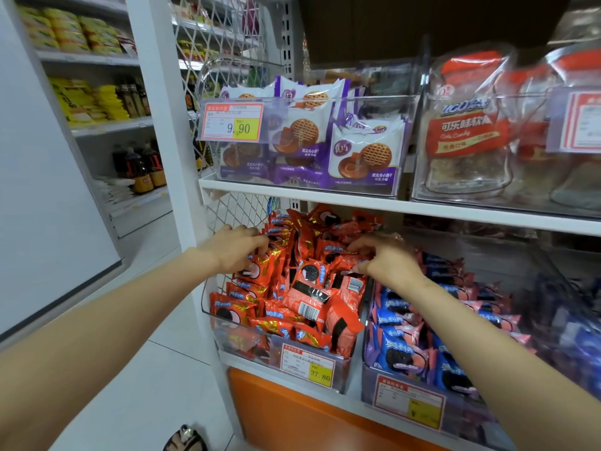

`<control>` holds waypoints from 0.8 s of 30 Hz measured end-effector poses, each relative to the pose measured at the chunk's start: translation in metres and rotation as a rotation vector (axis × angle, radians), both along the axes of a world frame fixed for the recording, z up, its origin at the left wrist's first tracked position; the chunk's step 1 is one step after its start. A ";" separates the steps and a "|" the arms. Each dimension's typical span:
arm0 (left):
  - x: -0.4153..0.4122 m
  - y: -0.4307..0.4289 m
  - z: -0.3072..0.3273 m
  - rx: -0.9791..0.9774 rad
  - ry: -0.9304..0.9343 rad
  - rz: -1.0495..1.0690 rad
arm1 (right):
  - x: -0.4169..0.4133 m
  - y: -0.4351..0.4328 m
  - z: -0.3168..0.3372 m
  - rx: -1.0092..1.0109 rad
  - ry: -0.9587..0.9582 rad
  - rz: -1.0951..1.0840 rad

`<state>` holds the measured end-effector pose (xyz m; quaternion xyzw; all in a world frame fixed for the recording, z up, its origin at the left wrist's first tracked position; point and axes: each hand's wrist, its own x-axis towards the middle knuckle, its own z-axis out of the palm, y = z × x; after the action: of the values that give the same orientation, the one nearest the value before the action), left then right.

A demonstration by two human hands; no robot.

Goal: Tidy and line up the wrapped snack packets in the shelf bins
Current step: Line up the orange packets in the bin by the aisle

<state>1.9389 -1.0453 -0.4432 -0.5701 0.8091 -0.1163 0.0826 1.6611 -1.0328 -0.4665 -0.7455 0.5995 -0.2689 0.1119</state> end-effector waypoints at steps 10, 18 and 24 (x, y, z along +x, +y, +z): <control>-0.074 0.004 0.015 -0.271 0.226 -0.131 | 0.003 -0.002 0.002 -0.055 -0.152 -0.143; -0.108 -0.019 0.006 -0.315 0.359 -0.173 | -0.001 0.004 0.002 -0.096 -0.119 -0.092; -0.096 0.002 0.022 -0.112 0.886 -0.076 | 0.002 0.002 0.012 -0.016 -0.584 0.011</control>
<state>1.8434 -1.0432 -0.4209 -0.5385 0.7792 0.0926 -0.3070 1.6628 -1.0305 -0.4550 -0.6405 0.5358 -0.4763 0.2751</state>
